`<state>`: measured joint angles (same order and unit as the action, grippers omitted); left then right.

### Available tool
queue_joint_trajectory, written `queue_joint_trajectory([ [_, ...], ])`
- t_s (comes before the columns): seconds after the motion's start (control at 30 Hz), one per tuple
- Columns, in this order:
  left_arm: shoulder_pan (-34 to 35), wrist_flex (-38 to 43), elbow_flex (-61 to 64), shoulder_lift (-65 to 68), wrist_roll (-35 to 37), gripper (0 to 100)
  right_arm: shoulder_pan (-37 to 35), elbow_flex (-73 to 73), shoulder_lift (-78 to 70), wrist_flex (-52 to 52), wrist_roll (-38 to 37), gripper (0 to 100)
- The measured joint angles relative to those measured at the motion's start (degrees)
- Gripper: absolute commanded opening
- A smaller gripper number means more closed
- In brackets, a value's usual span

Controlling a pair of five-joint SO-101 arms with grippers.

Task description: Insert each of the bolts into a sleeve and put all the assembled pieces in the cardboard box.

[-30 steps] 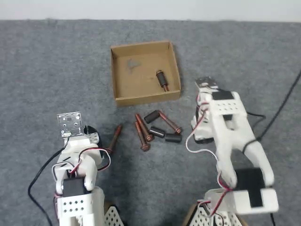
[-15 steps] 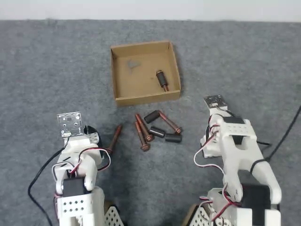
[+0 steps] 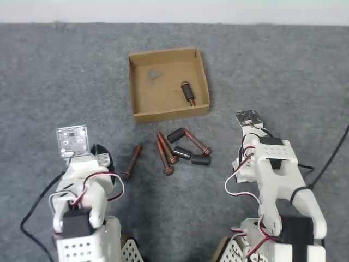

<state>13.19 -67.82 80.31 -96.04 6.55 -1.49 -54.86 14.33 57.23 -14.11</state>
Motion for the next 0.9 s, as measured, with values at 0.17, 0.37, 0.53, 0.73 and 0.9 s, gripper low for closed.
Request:
queue_joint_trajectory([
  [0.17,0.0,-5.27,-9.05,3.25,0.0,1,0.0,-0.18,0.0,-0.35,-0.09,0.6],
  [0.37,0.0,-5.27,-18.9,20.04,0.0,1,0.0,-0.18,0.0,-0.53,-0.09,0.6],
  [0.53,-3.08,-5.27,-23.12,34.64,0.26,1,0.0,-0.18,0.0,-0.53,-0.09,0.6],
  [0.73,-11.6,-5.27,-23.47,47.21,4.13,1,0.0,-0.18,0.0,-0.53,-0.09,0.6],
  [0.9,-17.67,-3.96,-23.47,54.95,12.92,1,0.0,-0.18,0.0,-0.53,-0.09,0.6],
])
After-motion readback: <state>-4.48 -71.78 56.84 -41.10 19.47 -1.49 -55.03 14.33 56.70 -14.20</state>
